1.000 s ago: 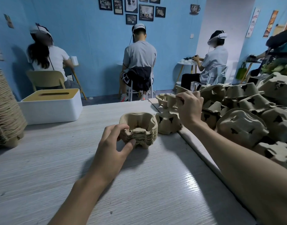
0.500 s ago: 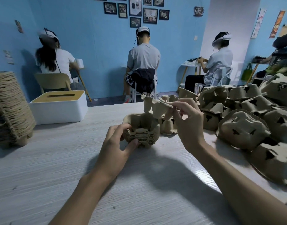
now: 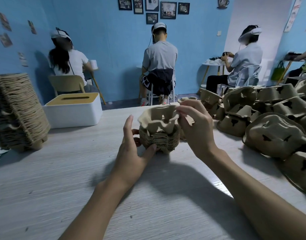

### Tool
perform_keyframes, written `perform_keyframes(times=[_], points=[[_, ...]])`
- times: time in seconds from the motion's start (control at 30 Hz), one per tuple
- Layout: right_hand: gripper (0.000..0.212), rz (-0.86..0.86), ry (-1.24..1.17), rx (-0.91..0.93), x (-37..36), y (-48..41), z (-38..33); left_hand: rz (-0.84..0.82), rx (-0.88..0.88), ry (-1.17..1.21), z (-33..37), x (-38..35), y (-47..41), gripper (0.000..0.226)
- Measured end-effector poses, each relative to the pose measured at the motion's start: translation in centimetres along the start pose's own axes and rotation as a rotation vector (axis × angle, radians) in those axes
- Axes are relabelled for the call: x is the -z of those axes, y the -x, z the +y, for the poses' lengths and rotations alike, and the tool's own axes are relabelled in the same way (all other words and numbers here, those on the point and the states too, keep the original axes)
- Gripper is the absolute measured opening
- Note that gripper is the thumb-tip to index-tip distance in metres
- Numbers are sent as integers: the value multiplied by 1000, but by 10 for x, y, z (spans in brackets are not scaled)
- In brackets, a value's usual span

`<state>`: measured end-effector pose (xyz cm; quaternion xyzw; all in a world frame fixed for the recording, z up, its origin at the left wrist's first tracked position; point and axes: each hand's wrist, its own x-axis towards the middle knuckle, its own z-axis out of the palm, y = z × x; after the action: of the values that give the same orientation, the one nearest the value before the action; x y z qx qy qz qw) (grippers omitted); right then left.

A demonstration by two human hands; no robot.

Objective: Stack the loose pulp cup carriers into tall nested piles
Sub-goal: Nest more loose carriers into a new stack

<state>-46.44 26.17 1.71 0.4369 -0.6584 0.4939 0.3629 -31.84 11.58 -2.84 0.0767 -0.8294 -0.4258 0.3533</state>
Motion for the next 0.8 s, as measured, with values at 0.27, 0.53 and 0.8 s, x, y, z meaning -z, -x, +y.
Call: perform_keyframes(times=[0.27, 0.53, 0.8], points=[[36, -138, -223, -341, 6, 12, -13, -2, -51, -31, -1, 0, -1, 77], [43, -264, -164, -366, 2, 17, -11, 15, -32, -33, 0, 0, -1, 71], [38, -210, 62, -440, 0, 19, 9, -5, -44, -74, 2, 2, 1, 58]])
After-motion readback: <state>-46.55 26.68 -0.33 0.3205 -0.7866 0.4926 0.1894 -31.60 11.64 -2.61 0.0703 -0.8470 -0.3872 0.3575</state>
